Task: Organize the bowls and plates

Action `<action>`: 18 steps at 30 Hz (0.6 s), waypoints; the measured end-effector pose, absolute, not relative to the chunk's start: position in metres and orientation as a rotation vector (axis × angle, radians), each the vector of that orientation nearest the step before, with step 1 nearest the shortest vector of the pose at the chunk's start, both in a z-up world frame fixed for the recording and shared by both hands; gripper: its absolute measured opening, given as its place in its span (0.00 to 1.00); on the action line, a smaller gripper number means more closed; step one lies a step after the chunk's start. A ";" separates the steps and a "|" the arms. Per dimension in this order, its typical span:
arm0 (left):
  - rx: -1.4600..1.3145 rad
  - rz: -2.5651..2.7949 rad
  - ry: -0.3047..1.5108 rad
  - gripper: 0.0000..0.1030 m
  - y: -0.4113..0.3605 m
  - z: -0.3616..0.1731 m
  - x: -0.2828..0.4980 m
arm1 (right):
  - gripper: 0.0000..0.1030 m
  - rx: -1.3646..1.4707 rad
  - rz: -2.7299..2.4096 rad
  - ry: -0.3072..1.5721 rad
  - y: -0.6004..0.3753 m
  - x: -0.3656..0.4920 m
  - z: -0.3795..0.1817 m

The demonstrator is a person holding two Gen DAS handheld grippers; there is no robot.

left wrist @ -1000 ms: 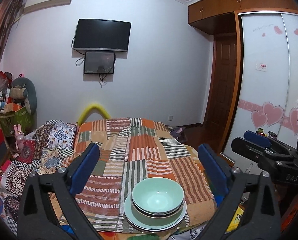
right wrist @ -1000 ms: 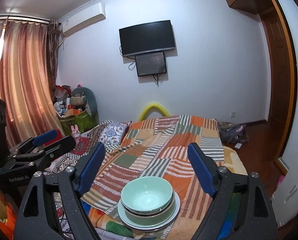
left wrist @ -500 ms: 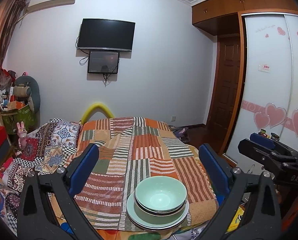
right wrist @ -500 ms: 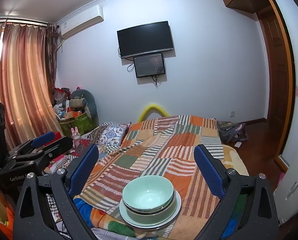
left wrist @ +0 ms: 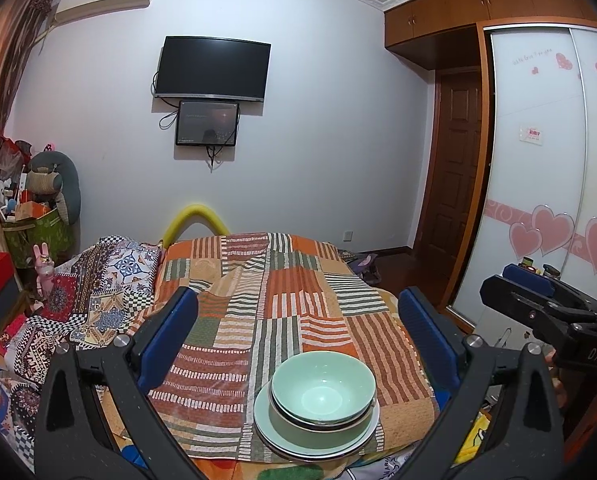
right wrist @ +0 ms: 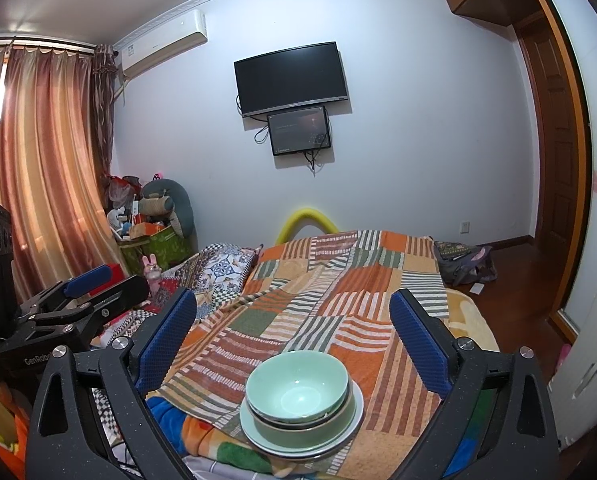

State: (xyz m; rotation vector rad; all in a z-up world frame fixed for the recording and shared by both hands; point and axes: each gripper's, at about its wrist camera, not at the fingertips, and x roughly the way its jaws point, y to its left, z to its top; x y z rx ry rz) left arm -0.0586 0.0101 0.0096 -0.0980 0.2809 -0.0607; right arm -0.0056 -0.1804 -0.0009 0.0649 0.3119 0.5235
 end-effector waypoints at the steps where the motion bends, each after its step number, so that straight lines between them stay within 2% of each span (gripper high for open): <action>1: -0.098 -0.061 0.282 0.99 0.010 0.010 -0.059 | 0.94 0.063 0.523 0.312 -0.180 -0.006 0.000; 18: -0.097 -0.066 0.279 0.99 0.009 0.009 -0.059 | 0.95 0.066 0.522 0.315 -0.182 -0.006 0.000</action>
